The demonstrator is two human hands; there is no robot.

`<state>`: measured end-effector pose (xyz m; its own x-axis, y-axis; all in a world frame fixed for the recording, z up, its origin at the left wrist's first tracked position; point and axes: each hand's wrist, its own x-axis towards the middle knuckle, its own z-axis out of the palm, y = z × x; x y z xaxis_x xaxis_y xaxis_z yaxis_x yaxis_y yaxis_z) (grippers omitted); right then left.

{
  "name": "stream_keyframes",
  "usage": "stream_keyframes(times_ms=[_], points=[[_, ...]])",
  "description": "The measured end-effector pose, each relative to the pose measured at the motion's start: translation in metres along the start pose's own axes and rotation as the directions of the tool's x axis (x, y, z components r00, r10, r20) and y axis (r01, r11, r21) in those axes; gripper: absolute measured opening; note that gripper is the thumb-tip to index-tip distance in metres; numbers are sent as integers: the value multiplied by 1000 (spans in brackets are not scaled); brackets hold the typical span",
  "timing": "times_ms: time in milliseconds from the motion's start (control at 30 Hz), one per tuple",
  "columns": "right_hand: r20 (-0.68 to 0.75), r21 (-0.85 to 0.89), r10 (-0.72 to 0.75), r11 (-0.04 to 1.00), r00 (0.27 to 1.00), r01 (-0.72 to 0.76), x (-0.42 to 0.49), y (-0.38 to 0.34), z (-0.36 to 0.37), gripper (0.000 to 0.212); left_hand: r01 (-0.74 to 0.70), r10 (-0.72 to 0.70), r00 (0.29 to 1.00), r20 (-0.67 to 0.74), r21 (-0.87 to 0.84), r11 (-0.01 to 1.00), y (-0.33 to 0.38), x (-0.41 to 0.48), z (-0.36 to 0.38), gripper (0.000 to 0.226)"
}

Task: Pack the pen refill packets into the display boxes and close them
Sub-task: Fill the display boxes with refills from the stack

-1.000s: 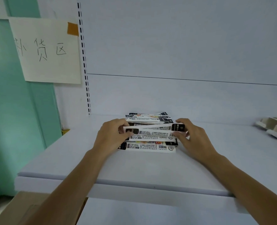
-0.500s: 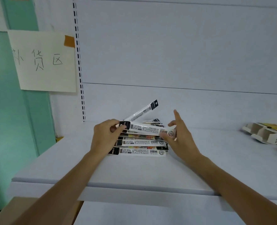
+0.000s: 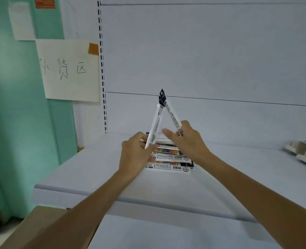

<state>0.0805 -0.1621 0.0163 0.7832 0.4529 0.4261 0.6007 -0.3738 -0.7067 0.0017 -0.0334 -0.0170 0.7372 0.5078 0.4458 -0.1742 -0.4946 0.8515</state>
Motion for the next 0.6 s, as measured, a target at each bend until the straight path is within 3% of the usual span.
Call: stream_keyframes(times_ms=[67, 233, 300, 367, 400, 467, 533, 600], points=[[73, -63, -37, 997, 997, 42, -4, -8, 15, 44, -48, 39, 995, 90, 96, 994, 4, -11, 10, 12], [236, -173, -79, 977, 968, 122, -9, -10, 26, 35, -66, 44, 978, 204, 106, 992, -3, -18, 4, 20], [336, -144, -96, 978, 937, 152, -13, -8, 23, 31, -85, 58, 929, 366, 58, 995, -5, -20, -10, 29], [461, -57, -102, 988, 881, 144, -16, -5, 21, 30, -72, 63, 832, 552, -5, 997, -6, -22, -21, 34], [494, -25, -94, 992, 864, 122, -16, -4, 19, 29, -76, 76, 807, 585, -25, 997, -5, -22, -25, 33], [465, -64, -69, 992, 883, 111, -12, -3, 14, 25, -148, 117, 858, 500, 22, 989, -2, -18, -35, 25], [404, -248, -85, 948, 911, 199, -7, 1, 7, 20, -380, 310, 908, 282, 239, 894, 1, -9, -50, 14], [409, -422, -130, 850, 903, 314, -6, 5, 3, 19, -605, 566, 785, 252, 506, 614, 4, -1, -64, 29]])
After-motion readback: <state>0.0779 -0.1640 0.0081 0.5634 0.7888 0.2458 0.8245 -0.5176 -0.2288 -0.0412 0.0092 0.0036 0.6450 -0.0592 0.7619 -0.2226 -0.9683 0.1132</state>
